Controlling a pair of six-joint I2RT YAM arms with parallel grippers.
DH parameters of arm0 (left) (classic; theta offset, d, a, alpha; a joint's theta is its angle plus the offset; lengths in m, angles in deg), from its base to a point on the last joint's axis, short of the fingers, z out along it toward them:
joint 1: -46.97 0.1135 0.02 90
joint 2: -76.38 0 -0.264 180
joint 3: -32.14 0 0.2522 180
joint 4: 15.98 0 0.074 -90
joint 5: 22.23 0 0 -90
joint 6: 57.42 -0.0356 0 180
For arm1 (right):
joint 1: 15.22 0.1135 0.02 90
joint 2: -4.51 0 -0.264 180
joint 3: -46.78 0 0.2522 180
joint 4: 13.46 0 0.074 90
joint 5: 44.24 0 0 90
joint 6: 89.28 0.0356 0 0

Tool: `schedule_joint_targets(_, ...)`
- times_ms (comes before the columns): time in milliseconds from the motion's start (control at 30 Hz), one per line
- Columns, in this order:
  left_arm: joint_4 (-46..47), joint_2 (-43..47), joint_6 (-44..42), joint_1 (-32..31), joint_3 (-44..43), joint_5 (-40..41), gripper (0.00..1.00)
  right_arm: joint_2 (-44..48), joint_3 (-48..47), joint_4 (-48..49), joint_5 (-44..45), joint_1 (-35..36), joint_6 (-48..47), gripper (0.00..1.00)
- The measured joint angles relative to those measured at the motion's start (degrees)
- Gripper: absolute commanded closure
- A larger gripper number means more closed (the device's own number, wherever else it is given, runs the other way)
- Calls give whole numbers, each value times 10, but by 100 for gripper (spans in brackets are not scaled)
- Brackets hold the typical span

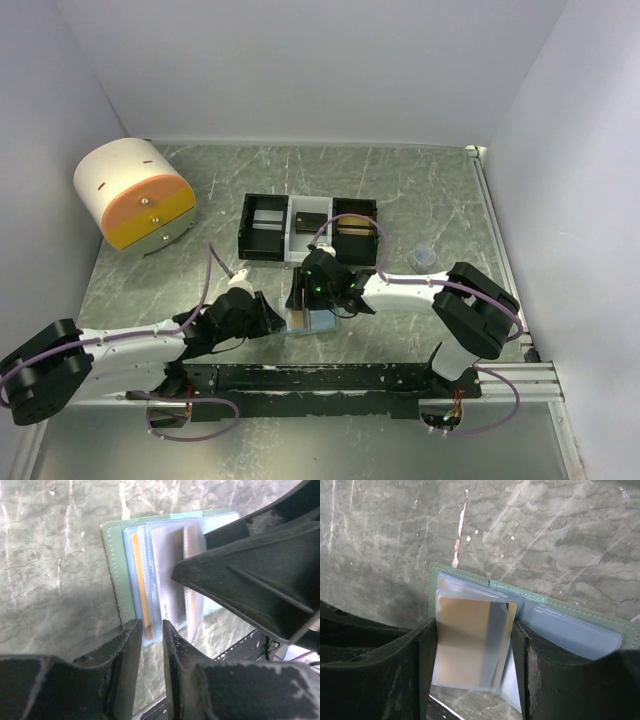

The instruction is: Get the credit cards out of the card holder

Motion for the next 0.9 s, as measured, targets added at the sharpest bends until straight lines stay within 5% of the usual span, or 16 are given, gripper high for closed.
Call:
schedule_joint_targets(433,12,-26,12,-5,-3,5,59,7,17,24,-24,-13,3,45)
schedule_joint_targets(667,-9,52,11,-16,-5,13,41,10,29,42,-42,-23,10,45)
schedule_joint_targets(900,36,40,8,-16,-5,-4,43,11,34,51,-48,-26,15,45)
